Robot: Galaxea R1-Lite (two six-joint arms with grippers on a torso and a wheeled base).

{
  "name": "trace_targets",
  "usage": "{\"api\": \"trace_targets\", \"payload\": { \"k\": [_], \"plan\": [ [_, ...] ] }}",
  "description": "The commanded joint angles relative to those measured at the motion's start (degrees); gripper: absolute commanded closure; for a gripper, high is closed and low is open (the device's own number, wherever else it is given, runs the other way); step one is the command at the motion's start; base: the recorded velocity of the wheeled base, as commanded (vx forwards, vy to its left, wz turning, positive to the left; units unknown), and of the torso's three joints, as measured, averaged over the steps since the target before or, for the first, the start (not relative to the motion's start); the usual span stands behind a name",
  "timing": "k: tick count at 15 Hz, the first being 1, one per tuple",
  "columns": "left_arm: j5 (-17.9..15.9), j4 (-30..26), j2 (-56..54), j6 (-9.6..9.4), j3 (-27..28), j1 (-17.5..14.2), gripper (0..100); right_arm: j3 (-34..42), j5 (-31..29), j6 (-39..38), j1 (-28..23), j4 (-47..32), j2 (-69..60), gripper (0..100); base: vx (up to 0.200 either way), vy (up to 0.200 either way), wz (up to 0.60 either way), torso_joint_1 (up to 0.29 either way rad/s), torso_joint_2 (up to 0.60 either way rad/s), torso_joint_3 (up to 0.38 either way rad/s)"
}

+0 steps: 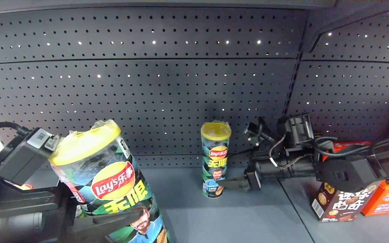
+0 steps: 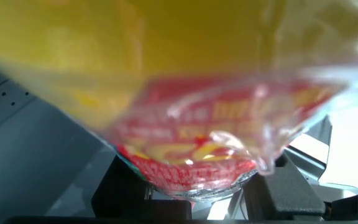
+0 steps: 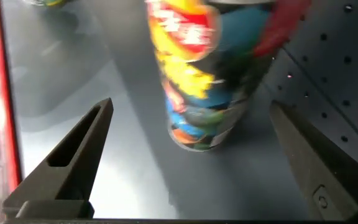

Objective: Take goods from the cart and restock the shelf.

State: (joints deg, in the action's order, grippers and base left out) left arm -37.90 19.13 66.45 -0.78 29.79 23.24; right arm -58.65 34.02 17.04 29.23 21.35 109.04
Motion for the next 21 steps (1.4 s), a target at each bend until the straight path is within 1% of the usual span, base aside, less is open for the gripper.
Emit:
{"api": "trace_targets", "payload": {
  "k": [1, 2, 5, 9, 11, 12, 13, 14, 21],
  "plan": [
    [0.0, 0.0, 0.0, -0.01, 0.0, 0.0, 100, -2.2, 0.0, 0.0, -0.2, 0.0, 2.8, 0, 0.000, 0.000, 0.00, 0.000, 0.00, 0.000],
    [0.0, 0.0, 0.0, -0.01, 0.0, 0.0, 100, -2.2, 0.0, 0.0, -0.2, 0.0, 2.8, 0, 0.000, 0.000, 0.00, 0.000, 0.00, 0.000],
    [0.0, 0.0, 0.0, -0.01, 0.0, -0.1, 100, -5.2, 0.1, 0.0, 0.1, 0.1, 6.4, 0, 0.000, 0.000, 0.00, 0.000, 0.00, 0.000],
    [0.0, 0.0, 0.0, -0.01, -0.1, -0.1, 100, -6.0, 0.1, -0.1, 0.2, 1.6, 9.2, 0, 0.000, 0.000, 0.00, 0.000, 0.00, 0.000],
    [0.0, 0.0, -0.1, 0.60, -0.1, -1.2, 100, -6.5, 0.2, -0.1, 0.4, 1.9, 10.8, 0, 0.000, 0.000, 0.00, 0.000, 0.00, 0.000],
    [0.0, 0.0, -0.1, 0.69, -0.1, -1.2, 100, -6.7, 0.3, -0.1, 0.4, 2.0, 11.3, 0, 0.000, 0.000, 0.00, 0.000, 0.00, 0.000],
    [0.0, 0.0, -0.1, 0.69, -0.1, -1.3, 100, -6.8, 1.8, -0.2, 0.3, 2.9, 11.7, 0, 0.000, 0.000, 0.00, 0.000, 0.00, 0.000],
    [0.0, 0.0, -0.1, 0.69, -0.1, -1.3, 100, -7.0, 2.8, -0.3, 0.3, 3.8, 12.0, 100, 0.000, 0.000, 0.00, 0.000, 0.00, 0.000],
    [0.0, 0.0, -0.3, 0.69, -0.8, -1.7, 100, -5.8, 2.3, -0.7, 0.8, 3.7, 10.0, 100, 0.000, 0.000, 0.00, 0.000, 0.00, 0.000]
  ]
}}
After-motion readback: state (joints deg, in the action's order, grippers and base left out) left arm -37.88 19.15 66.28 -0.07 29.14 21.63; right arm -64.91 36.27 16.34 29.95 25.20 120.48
